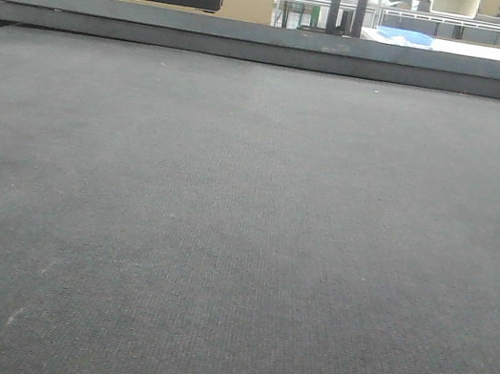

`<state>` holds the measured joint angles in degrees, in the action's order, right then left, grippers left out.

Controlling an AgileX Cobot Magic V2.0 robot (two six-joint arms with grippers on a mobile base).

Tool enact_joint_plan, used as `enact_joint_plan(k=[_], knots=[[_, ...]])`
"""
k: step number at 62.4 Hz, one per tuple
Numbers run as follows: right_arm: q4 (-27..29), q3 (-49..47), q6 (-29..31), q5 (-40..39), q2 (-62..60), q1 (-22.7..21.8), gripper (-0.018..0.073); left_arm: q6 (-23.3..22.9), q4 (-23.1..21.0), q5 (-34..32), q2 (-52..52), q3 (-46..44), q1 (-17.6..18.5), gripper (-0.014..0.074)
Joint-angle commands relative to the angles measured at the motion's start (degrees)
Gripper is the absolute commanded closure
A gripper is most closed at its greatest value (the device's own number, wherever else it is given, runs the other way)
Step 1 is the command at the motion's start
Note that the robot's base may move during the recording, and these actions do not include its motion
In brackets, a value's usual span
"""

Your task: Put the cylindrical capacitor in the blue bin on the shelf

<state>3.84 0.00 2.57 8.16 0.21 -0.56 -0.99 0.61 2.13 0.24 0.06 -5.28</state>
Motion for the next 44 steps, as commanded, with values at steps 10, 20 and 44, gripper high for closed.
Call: enact_joint_plan(k=[10, 20, 44], knots=[[-0.34, 0.0, 0.13, -6.94, -0.21, -0.35, 0.0713, -0.13, 0.08, -4.5, -0.24, -0.06, -0.27, 0.0708], [0.28, 0.0, 0.13, -13.85, -0.21, -0.35, 0.0713, -0.13, -0.61, -11.22, -0.24, -0.06, -0.27, 0.0708], [1.38, -22.83, 0.13, -4.03, 4.42, -0.35, 0.0596, -0.13, 1.18, 4.03, 6.51, -21.62, -0.27, 0.0693]])
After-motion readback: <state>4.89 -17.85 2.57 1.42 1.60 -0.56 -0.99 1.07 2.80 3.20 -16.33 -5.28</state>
